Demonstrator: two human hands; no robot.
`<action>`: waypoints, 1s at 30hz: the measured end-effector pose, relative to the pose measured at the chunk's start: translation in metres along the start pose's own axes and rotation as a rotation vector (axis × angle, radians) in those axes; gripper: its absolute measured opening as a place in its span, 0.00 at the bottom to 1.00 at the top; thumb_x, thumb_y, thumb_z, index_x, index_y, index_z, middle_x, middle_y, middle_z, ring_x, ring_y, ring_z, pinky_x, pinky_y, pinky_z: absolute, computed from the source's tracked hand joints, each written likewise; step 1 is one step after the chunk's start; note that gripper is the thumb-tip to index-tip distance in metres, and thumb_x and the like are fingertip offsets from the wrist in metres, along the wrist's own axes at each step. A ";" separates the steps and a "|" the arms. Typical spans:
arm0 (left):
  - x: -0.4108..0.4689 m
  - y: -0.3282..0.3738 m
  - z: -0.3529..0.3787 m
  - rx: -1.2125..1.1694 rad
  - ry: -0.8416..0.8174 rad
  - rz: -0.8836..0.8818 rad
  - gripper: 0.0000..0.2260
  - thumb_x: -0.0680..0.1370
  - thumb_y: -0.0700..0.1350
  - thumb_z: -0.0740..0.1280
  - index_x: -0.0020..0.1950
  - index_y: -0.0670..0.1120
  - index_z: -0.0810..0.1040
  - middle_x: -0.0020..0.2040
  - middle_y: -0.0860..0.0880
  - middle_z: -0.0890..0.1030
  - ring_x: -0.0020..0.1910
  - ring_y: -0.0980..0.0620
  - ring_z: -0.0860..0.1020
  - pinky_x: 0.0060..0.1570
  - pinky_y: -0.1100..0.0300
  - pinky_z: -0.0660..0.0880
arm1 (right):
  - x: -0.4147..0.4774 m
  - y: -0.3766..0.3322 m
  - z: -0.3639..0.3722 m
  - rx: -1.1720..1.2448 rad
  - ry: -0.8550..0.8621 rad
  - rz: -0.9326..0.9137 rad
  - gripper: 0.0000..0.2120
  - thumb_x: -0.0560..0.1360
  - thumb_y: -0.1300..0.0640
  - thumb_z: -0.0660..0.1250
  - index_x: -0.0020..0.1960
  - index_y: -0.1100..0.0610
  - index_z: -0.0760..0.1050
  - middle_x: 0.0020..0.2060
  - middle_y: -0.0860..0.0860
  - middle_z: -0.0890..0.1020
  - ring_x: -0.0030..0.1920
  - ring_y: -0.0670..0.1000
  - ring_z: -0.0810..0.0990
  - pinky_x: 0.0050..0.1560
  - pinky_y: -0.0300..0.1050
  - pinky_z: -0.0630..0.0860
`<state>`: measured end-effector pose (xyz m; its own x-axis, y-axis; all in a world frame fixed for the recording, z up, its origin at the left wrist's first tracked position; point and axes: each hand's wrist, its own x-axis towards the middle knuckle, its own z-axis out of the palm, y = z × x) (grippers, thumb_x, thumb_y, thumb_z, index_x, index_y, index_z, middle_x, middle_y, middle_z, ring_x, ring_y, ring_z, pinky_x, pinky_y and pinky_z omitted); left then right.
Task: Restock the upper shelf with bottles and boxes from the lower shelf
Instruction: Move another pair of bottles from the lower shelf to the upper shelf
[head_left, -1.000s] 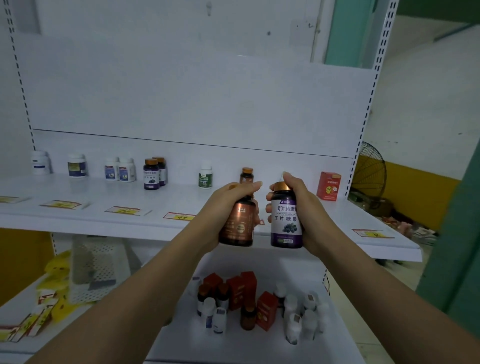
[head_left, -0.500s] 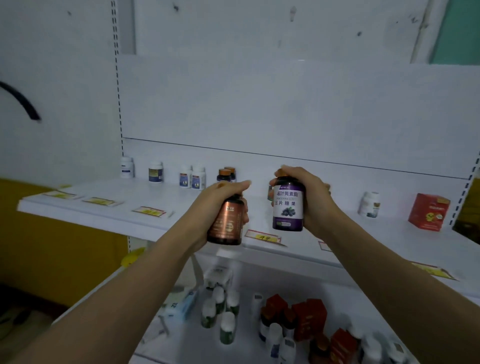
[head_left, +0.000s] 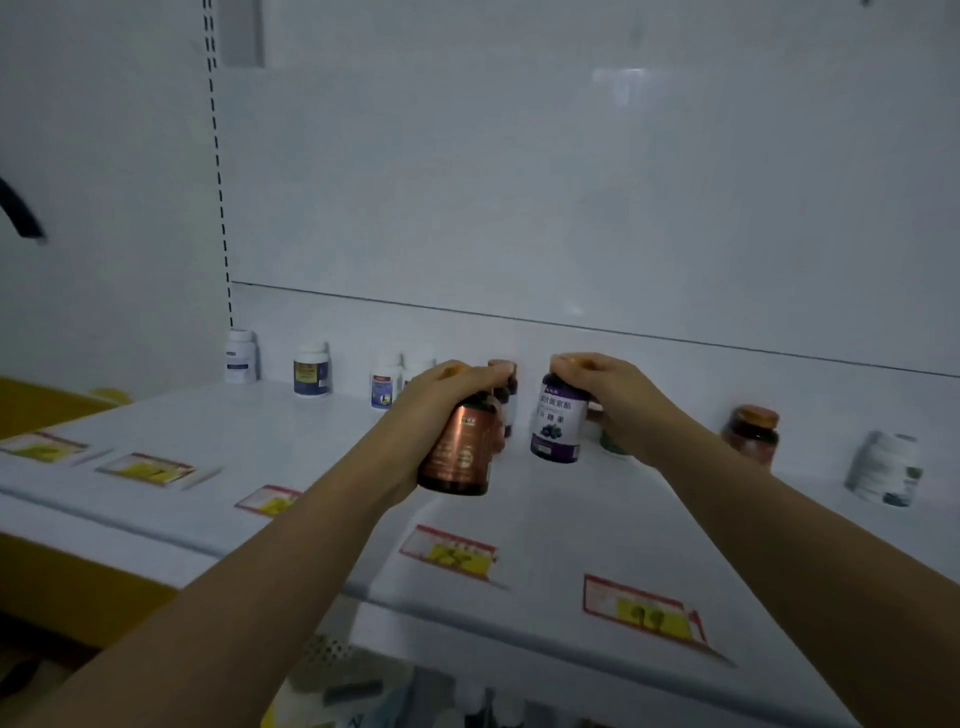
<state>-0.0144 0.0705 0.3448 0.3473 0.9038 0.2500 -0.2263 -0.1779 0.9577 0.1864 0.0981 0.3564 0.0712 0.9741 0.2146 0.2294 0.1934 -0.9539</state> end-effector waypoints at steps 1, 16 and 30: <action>0.009 0.000 -0.006 0.015 -0.003 0.000 0.11 0.71 0.49 0.71 0.41 0.44 0.73 0.35 0.46 0.81 0.31 0.47 0.79 0.32 0.60 0.77 | 0.012 0.004 0.001 -0.024 0.015 -0.001 0.15 0.76 0.51 0.67 0.60 0.56 0.77 0.49 0.48 0.82 0.51 0.50 0.79 0.52 0.45 0.75; 0.074 -0.013 -0.072 0.059 -0.073 -0.056 0.13 0.73 0.50 0.70 0.47 0.43 0.72 0.38 0.44 0.81 0.33 0.47 0.80 0.36 0.56 0.78 | 0.094 0.037 0.028 -0.208 0.216 0.101 0.22 0.74 0.64 0.68 0.68 0.63 0.71 0.63 0.58 0.77 0.61 0.55 0.76 0.61 0.45 0.73; 0.078 -0.024 -0.079 0.057 -0.085 -0.089 0.12 0.72 0.49 0.71 0.45 0.44 0.72 0.38 0.44 0.81 0.34 0.45 0.80 0.40 0.54 0.78 | 0.099 0.045 0.036 -0.642 0.296 -0.004 0.22 0.76 0.61 0.66 0.70 0.57 0.69 0.65 0.57 0.76 0.65 0.56 0.74 0.63 0.45 0.68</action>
<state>-0.0541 0.1761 0.3298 0.4398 0.8814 0.1725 -0.1398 -0.1225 0.9826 0.1690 0.2069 0.3273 0.3087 0.8832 0.3530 0.7512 0.0013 -0.6601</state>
